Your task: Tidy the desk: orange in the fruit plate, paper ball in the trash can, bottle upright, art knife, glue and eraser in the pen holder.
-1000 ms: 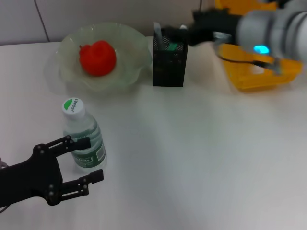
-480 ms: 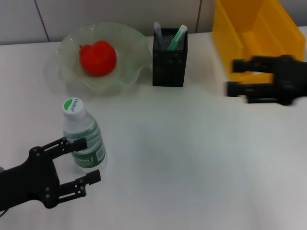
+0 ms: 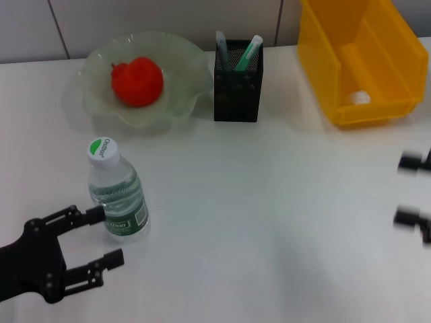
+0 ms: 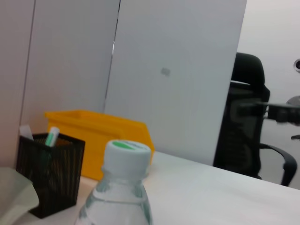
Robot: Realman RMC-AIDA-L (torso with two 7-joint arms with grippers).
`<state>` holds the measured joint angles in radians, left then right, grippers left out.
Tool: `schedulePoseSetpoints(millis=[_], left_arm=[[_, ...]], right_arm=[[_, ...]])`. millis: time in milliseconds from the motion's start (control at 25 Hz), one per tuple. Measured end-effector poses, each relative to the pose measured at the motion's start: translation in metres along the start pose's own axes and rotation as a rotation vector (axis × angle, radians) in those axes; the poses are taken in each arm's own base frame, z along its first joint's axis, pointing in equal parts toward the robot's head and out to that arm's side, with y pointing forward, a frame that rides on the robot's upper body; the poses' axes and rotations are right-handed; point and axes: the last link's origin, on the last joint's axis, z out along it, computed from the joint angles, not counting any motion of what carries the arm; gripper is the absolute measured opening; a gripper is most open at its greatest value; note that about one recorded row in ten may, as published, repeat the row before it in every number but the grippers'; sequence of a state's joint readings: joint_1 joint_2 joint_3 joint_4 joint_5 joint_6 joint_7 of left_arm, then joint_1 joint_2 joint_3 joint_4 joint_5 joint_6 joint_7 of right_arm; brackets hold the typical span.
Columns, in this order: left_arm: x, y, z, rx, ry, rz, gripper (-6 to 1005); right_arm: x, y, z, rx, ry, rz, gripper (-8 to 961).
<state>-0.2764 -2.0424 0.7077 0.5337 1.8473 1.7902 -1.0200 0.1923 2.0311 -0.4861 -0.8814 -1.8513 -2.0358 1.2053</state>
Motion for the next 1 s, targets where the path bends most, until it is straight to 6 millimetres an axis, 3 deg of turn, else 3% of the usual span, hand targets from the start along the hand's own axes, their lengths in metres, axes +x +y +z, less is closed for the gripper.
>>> schedulePoseSetpoints(millis=[160,360,720,1000], left_arm=[[0.002,0.000,-0.002,-0.039,-0.030,-0.024,785],[0.006,-0.001,-0.001,-0.125,-0.097,-0.080,785],[0.005,-0.001,-0.006,-0.146,-0.142,-0.101,785],[0.009,-0.006,-0.017,-0.130,-0.162,-0.107,785]], right_arm=[[0.018,0.007,0.001,-0.100,0.148,0.073,809],[0.026,0.008,0.011,-0.151,0.220,0.102,810],[0.025,0.004,0.032,-0.207,0.204,0.080,810],[0.028,-0.001,0.063,-0.240,0.201,0.058,809]])
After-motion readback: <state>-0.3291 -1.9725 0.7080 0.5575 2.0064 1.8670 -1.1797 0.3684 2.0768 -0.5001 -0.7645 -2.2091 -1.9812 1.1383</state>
